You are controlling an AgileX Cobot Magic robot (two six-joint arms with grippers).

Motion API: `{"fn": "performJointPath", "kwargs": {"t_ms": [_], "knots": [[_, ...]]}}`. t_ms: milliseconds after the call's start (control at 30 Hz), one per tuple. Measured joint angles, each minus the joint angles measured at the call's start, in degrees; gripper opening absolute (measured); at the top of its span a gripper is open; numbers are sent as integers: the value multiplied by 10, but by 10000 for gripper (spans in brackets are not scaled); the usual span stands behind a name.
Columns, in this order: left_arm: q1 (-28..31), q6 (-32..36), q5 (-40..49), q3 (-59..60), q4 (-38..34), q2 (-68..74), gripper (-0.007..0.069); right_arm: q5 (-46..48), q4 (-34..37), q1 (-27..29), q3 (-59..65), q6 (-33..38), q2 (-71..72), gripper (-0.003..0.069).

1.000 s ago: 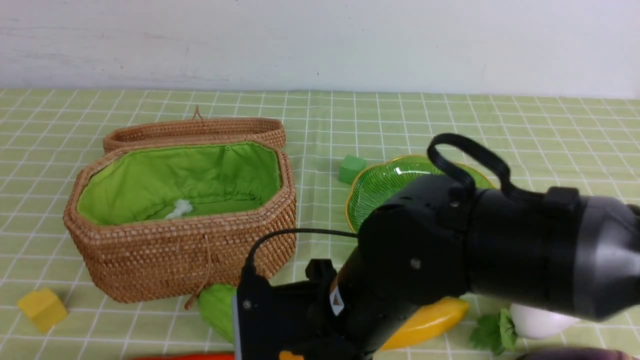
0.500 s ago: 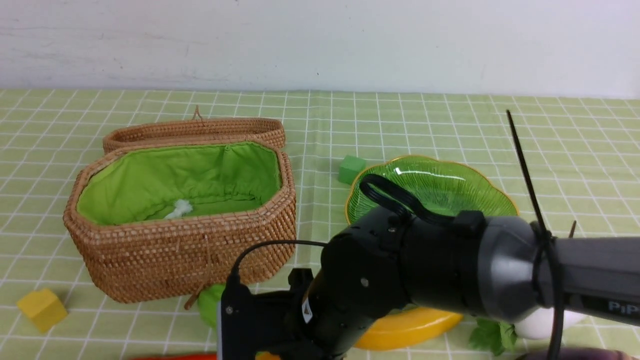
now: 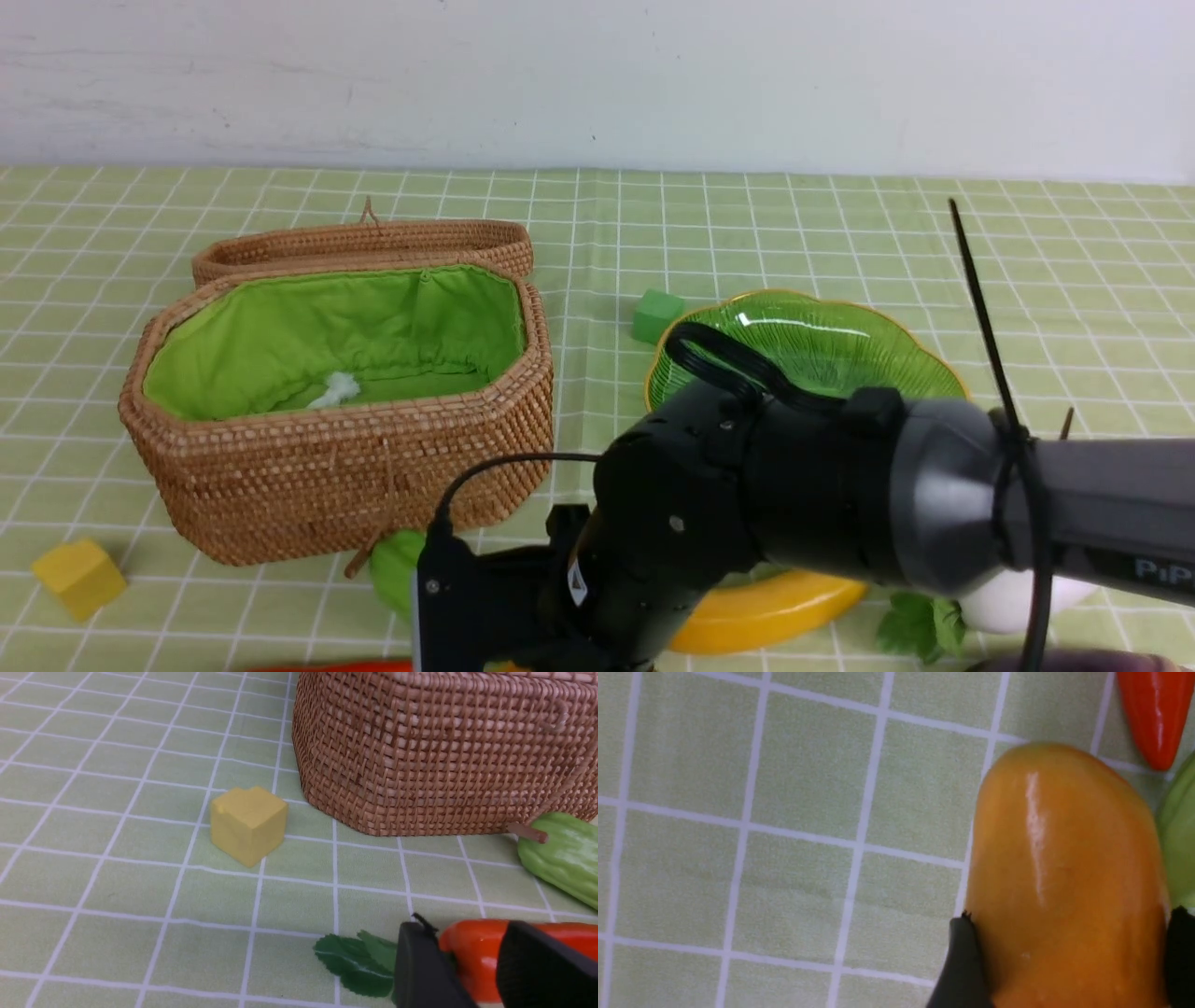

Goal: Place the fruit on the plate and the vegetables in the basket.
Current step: Use the right arm to grab a mango and put it into the right plate

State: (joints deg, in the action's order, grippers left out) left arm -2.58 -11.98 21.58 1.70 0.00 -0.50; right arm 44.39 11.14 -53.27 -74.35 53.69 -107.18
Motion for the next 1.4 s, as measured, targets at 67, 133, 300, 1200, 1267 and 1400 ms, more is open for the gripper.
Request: {"fn": "performJointPath", "kwargs": {"t_ms": [67,133,300,1200,1267,1400], "knots": [[0,0,0,0,0,0,239,25,0,0,-7,-6,0,505],[0,0,0,0,0,0,239,52,1,0,-16,-10,0,503],[0,0,0,0,0,0,239,74,-1,0,-44,-11,15,256],[0,0,0,0,0,0,239,174,23,10,-116,-12,26,620],[0,0,0,0,0,0,239,176,22,10,-99,-12,26,668],[0,0,0,0,0,0,239,155,22,10,-53,-12,24,668]]}}
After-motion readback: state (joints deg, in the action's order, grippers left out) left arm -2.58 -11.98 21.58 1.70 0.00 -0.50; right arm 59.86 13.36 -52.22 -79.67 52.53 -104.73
